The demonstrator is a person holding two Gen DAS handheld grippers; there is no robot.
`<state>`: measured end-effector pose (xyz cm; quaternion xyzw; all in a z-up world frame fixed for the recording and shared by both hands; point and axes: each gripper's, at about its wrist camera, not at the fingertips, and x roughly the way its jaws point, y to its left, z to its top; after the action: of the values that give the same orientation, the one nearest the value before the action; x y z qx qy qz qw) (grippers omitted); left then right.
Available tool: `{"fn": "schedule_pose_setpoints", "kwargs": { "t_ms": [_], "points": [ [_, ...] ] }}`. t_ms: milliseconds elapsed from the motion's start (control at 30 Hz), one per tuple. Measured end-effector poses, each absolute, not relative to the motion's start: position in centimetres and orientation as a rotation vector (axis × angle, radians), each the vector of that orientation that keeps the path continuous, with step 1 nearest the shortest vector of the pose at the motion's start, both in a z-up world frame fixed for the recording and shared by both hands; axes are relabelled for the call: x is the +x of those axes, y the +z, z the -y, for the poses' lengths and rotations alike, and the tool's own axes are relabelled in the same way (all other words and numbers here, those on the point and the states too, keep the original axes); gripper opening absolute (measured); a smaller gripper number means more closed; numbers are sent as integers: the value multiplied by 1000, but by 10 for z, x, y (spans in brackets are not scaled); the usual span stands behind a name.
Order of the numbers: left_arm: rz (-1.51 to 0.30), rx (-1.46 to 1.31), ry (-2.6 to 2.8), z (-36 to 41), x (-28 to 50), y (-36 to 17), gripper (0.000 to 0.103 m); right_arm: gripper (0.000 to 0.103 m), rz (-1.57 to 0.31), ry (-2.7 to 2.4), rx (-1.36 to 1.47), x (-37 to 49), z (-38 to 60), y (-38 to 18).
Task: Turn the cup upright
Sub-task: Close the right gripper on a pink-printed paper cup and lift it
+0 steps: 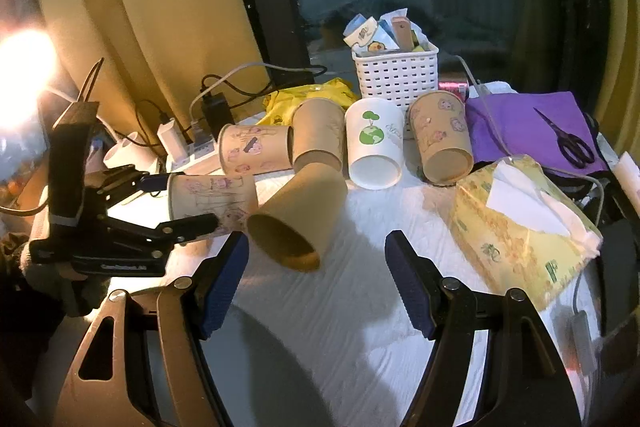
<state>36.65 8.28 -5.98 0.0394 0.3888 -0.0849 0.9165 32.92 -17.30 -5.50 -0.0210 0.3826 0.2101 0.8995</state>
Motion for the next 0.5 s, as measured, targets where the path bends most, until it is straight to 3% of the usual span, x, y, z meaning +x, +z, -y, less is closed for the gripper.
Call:
{"fn": "schedule_pose_setpoints", "kwargs": {
  "t_ms": [500],
  "points": [
    [-805,-121,-341,-66,249,-38,76,74,-769,445,-71,239,174,-30]
  ]
}}
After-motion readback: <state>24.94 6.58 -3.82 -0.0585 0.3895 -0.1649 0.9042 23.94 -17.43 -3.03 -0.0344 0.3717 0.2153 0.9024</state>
